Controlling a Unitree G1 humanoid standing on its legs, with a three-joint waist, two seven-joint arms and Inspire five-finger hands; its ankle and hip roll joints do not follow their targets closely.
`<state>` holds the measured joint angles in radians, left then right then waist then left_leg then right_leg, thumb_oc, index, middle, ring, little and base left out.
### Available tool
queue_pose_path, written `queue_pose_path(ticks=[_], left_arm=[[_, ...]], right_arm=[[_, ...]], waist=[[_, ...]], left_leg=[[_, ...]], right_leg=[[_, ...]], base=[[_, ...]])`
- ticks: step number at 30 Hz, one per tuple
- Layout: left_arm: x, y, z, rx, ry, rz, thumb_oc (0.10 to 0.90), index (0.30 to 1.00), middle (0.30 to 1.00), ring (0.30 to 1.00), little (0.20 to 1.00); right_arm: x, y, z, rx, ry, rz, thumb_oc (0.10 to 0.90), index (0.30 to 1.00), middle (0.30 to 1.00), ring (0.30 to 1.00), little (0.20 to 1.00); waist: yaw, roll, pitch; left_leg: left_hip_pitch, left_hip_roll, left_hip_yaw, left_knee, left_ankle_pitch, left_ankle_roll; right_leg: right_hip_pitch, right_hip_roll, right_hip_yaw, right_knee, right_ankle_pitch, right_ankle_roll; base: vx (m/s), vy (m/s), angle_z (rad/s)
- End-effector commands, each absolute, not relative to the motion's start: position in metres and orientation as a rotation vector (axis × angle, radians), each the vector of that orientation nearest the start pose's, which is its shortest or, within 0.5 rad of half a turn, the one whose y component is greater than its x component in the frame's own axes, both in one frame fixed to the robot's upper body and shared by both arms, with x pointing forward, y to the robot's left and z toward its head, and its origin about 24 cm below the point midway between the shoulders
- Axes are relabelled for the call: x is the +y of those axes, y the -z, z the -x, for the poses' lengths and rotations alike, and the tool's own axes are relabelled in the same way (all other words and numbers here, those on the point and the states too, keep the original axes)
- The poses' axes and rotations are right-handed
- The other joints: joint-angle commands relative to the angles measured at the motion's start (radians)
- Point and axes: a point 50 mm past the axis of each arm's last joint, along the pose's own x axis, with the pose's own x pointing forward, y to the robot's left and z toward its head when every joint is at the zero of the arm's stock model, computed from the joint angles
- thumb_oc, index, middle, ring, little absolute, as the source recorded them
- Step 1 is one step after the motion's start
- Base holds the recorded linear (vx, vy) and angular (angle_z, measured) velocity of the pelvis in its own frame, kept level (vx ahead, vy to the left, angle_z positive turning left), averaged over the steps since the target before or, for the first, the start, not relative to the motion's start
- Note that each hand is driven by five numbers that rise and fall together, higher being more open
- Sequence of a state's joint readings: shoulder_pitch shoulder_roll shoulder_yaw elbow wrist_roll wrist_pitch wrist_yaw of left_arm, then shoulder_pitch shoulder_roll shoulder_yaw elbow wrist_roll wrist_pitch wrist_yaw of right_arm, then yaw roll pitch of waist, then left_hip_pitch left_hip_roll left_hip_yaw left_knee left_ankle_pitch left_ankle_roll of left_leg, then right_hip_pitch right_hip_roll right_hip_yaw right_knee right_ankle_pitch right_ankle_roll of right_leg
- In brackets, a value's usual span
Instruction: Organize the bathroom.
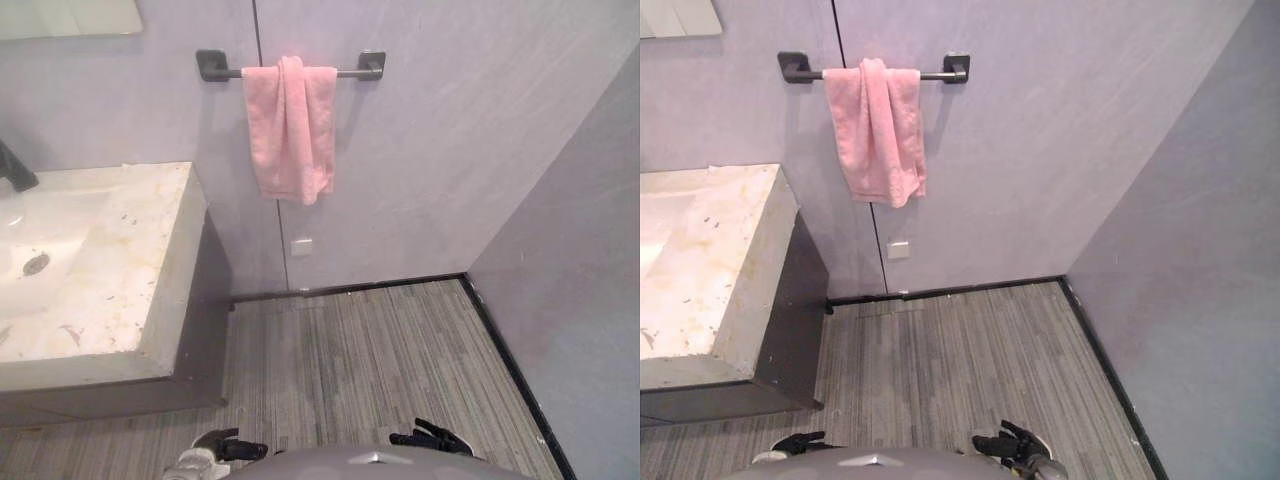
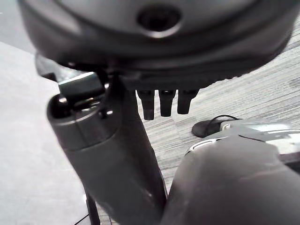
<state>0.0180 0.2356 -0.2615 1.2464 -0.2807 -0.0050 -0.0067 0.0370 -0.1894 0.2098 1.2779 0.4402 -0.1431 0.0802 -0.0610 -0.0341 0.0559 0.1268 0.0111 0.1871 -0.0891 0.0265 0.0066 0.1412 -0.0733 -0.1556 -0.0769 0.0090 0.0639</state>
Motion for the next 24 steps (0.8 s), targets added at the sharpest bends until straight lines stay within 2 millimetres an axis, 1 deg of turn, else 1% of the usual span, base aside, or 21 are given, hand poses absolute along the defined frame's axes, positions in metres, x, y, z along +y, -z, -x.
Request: queue_pose_path(ticks=[1,3,5,10,11,14,15,17,18,19,20,21,22,23,24], left_arm=[[0.213,0.163,-0.102,1.168,-0.048,-0.120,0.800,0.900,0.900,0.900,0.900],[0.214,0.161,-0.105,1.155,-0.049,-0.112,0.800,0.900,0.900,0.900,0.900],[0.215,0.158,-0.115,1.102,-0.051,-0.082,0.800,0.900,0.900,0.900,0.900],[0.223,0.148,-0.135,1.010,-0.121,-0.054,0.800,0.900,0.900,0.900,0.900],[0.225,0.139,-0.152,0.929,-0.131,-0.079,0.800,0.900,0.900,0.900,0.900],[0.228,0.126,-0.172,0.835,-0.155,-0.104,0.800,0.900,0.900,0.900,0.900],[0.232,0.111,-0.189,0.753,-0.185,-0.152,0.800,0.900,0.900,0.900,0.900],[0.235,0.090,-0.210,0.637,-0.218,-0.118,0.800,0.900,0.900,0.900,0.900],[0.235,0.084,-0.216,0.605,-0.220,-0.109,0.800,0.900,0.900,0.900,0.900],[0.235,0.065,-0.229,0.513,-0.212,-0.128,0.800,0.900,0.900,0.900,0.900],[0.235,0.060,-0.233,0.494,-0.208,-0.130,0.800,0.900,0.900,0.900,0.900],[0.233,0.038,-0.248,0.415,-0.181,-0.130,0.800,0.900,0.900,0.900,0.900],[0.227,0.017,-0.262,0.325,-0.137,-0.147,0.800,0.900,0.900,0.900,0.900],[0.223,0.003,-0.270,0.272,-0.107,-0.164,0.800,0.900,0.900,0.900,0.900],[0.219,-0.012,-0.278,0.209,-0.087,-0.192,0.800,0.900,0.900,0.900,0.900]], right_arm=[[-0.218,0.153,-0.117,0.969,0.136,-0.083,0.800,0.900,0.900,0.900,0.900],[-0.219,0.151,-0.121,0.943,0.123,-0.073,0.800,0.900,0.900,0.900,0.900],[-0.219,0.146,-0.130,0.890,0.100,-0.061,0.800,0.900,0.900,0.900,0.900],[-0.215,0.130,-0.159,0.748,0.049,-0.027,0.800,0.900,0.900,0.900,0.900],[-0.212,0.117,-0.176,0.660,0.036,-0.020,0.800,0.900,0.900,0.900,0.900],[-0.211,0.100,-0.193,0.551,0.028,0.002,0.800,0.900,0.900,0.900,0.900],[-0.209,0.081,-0.208,0.442,0.030,0.014,0.800,0.900,0.900,0.900,0.900],[-0.204,0.054,-0.223,0.301,0.029,0.033,0.800,0.900,0.900,0.900,0.900],[-0.203,0.048,-0.226,0.271,0.032,0.032,0.800,0.900,0.900,0.900,0.900],[-0.202,0.030,-0.232,0.170,0.034,0.054,0.800,0.900,0.900,0.900,0.900],[-0.202,0.026,-0.234,0.150,0.034,0.056,0.800,0.900,0.900,0.900,0.900],[-0.201,0.007,-0.240,0.059,0.048,0.061,0.800,0.900,0.900,0.900,0.900],[-0.203,-0.010,-0.245,-0.041,0.068,0.074,0.800,0.900,0.900,0.900,0.900],[-0.205,-0.020,-0.248,-0.093,0.077,0.077,0.800,0.900,0.900,0.900,0.900],[-0.206,-0.033,-0.251,-0.166,0.099,0.090,0.800,0.900,0.900,0.900,0.900]], waist=[[-0.010,0.042,0.019],[-0.011,0.044,0.017],[-0.014,0.046,0.016],[-0.021,0.052,0.015],[-0.024,0.054,0.017],[-0.029,0.058,0.022],[-0.034,0.065,0.028],[-0.042,0.070,0.036],[-0.044,0.071,0.039],[-0.051,0.076,0.049],[-0.053,0.077,0.051],[-0.058,0.082,0.069],[-0.058,0.091,0.081],[-0.057,0.103,0.092],[-0.058,0.107,0.103]], left_leg=[[0.009,-0.022,0.028,0.002,-0.063,0.027],[0.011,-0.023,0.029,0.002,-0.063,0.026],[0.013,-0.023,0.030,0.002,-0.063,0.027],[0.017,-0.022,0.035,0.002,-0.062,0.029],[0.018,-0.023,0.037,0.002,-0.061,0.031],[0.018,-0.022,0.039,0.002,-0.061,0.033],[0.019,-0.022,0.041,0.002,-0.060,0.037],[0.017,-0.025,0.041,0.002,-0.061,0.044],[0.016,-0.025,0.042,0.002,-0.061,0.046],[0.014,-0.024,0.048,0.002,-0.061,0.053],[0.013,-0.024,0.050,0.002,-0.060,0.054],[0.013,-0.021,0.055,0.002,-0.056,0.060],[0.011,-0.014,0.059,0.002,-0.051,0.061],[0.011,-0.007,0.061,0.002,-0.047,0.061],[0.015,-0.010,0.053,0.002,-0.045,0.058]], right_leg=[[-0.042,0.040,-0.061,0.068,-0.037,0.022],[-0.041,0.039,-0.060,0.069,-0.038,0.022],[-0.040,0.039,-0.059,0.071,-0.039,0.023],[-0.043,0.038,-0.055,0.085,-0.045,0.022],[-0.049,0.038,-0.052,0.096,-0.048,0.021],[-0.056,0.037,-0.049,0.112,-0.053,0.020],[-0.067,0.034,-0.044,0.138,-0.059,0.021],[-0.095,0.026,-0.036,0.195,-0.053,0.030],[-0.105,0.023,-0.035,0.216,-0.049,0.034],[-0.143,0.012,-0.033,0.291,-0.034,0.048],[-0.157,0.008,-0.032,0.317,-0.028,0.053],[-0.216,-0.021,-0.033,0.444,-0.001,0.070],[-0.270,-0.049,-0.034,0.538,0.047,0.070],[-0.294,-0.061,-0.035,0.627,0.054,0.063],[-0.319,-0.065,-0.022,0.688,0.063,0.064]], base=[[0.00,0.000,0.00],[0.02,0.013,0.00],[0.04,0.027,-0.01],[0.02,0.017,-0.01],[0.00,0.040,0.00],[0.00,0.051,-0.03],[0.00,0.088,-0.10],[-0.01,0.094,-0.13],[-0.03,0.096,-0.16],[-0.03,0.074,-0.18],[-0.06,0.109,-0.17],[-0.06,0.114,-0.15],[-0.06,0.145,-0.14],[-0.01,0.112,-0.03],[0.03,0.060,0.09]])
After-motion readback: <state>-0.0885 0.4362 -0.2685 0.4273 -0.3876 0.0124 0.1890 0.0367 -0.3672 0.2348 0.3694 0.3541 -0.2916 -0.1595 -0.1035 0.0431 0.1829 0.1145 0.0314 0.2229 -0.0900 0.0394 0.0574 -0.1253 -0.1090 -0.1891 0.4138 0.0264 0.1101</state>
